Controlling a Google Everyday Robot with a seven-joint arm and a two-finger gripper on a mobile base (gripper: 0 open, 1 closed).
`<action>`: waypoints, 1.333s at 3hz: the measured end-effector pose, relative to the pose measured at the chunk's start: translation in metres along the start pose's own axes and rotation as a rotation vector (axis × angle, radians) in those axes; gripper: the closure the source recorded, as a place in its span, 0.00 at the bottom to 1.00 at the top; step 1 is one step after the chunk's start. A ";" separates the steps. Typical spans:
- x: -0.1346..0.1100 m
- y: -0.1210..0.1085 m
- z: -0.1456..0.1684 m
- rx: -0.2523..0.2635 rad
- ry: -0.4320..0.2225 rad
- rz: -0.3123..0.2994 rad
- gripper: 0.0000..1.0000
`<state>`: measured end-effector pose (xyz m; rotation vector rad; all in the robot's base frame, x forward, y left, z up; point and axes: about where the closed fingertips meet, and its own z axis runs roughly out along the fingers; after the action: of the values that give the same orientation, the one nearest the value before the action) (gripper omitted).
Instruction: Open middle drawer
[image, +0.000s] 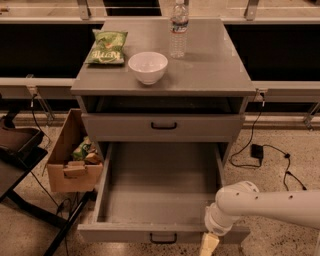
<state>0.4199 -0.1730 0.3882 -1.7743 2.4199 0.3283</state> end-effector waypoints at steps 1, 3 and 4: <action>0.000 0.000 -0.002 0.000 0.000 0.000 0.00; -0.001 -0.049 -0.162 0.065 -0.055 -0.018 0.00; 0.016 -0.073 -0.270 0.106 -0.107 0.032 0.00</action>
Offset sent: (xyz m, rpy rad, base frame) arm 0.0441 -0.0608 0.1668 0.0181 -0.0057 0.0778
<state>0.4922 -0.2753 0.6390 -1.6334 2.3478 0.2851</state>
